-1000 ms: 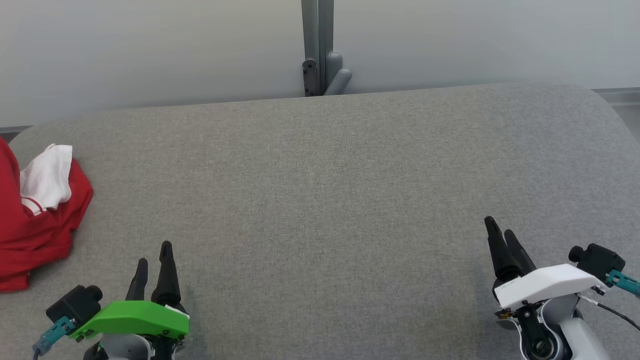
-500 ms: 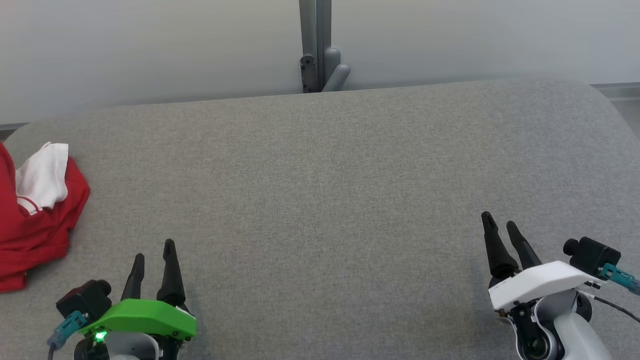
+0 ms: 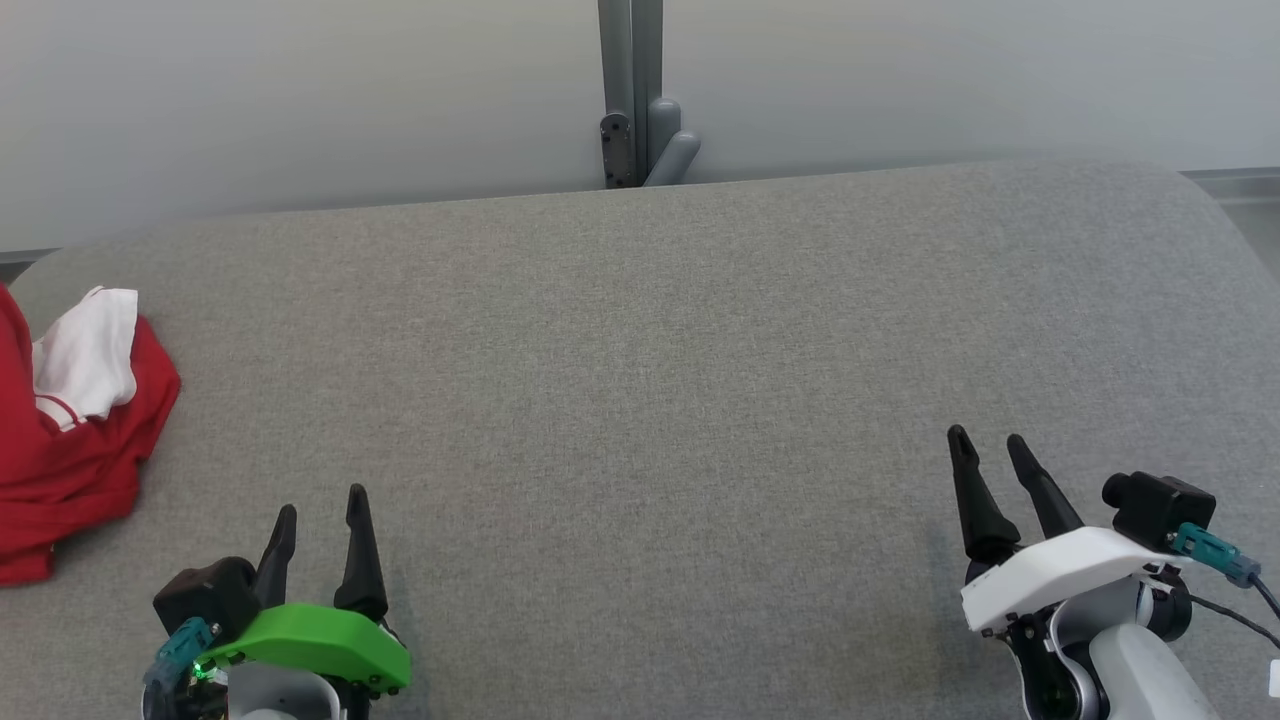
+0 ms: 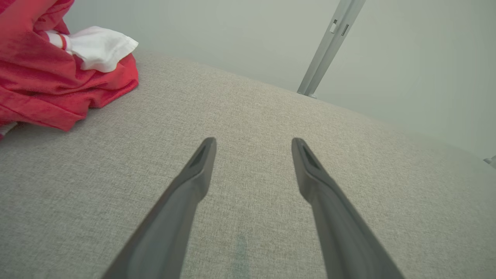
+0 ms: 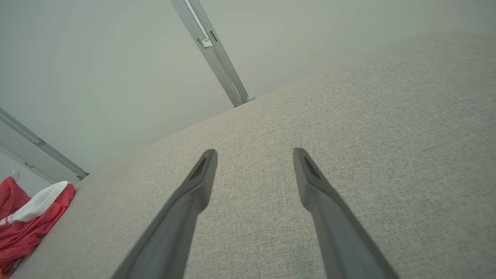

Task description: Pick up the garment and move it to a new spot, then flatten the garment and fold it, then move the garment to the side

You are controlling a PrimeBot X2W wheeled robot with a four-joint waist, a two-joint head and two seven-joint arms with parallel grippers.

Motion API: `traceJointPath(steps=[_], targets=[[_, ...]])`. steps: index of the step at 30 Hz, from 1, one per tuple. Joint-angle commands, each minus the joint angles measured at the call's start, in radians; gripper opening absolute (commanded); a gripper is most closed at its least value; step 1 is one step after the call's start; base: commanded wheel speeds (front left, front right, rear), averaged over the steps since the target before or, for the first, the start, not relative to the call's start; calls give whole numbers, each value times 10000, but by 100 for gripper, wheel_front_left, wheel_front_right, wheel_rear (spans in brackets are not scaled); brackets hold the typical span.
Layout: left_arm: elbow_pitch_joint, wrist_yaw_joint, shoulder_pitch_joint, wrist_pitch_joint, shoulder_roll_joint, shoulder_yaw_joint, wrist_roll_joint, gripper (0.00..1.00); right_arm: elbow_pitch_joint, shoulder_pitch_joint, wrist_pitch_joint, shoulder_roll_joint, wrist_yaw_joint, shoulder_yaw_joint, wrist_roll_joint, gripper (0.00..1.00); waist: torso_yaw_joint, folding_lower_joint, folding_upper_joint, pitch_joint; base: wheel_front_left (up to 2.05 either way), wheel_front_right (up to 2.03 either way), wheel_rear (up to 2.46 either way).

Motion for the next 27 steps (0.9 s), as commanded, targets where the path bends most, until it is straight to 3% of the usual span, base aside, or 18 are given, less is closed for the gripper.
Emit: traceJointPath(steps=[1,27], targets=[[-50,46,-139,-106,119,-48,336,100,-34,-101,-115,-99,5,51,-327,100,-4,-1,48,-8,0,0,0],[130,371,-97,-665,131,-183,2634,100,141,-126,-702,-13,5,-91,-2680,100,-15,-1,64,88,0,0,0]])
